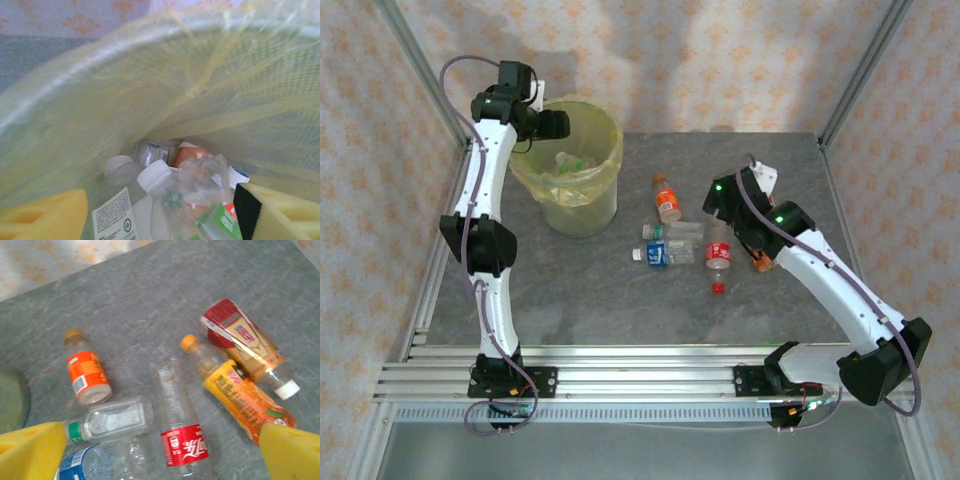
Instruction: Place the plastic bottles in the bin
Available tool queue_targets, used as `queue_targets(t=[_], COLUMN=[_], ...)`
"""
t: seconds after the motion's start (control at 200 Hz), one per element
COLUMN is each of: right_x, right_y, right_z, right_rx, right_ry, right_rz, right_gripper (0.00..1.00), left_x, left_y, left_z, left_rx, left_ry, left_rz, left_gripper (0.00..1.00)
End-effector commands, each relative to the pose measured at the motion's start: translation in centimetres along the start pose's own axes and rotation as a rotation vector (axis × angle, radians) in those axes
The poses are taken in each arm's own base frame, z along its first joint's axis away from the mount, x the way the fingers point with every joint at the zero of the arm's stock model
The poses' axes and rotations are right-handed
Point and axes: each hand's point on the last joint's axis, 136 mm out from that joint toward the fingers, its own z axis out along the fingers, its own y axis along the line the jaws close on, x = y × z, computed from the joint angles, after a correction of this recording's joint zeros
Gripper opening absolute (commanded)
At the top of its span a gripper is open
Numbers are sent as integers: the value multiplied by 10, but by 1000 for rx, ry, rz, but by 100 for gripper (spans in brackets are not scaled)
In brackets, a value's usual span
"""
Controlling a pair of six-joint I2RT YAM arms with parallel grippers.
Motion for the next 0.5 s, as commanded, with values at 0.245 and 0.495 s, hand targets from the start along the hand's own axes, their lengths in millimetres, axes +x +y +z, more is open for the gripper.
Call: queue_targets(t=[0.245,0.495], right_x=[41,63], right_y=[-77,-90], right_z=[29,46], right_rx=[146,103], right_ry=[214,317], right_rz=[139,124], right_gripper=[100,99], left_x=[-25,-1], left_y=[-25,-50], left_z=[-140,-196], left_rx=[11,136], left_ry=[-323,-488], left_rz=[24,-23], left_gripper=[100,100])
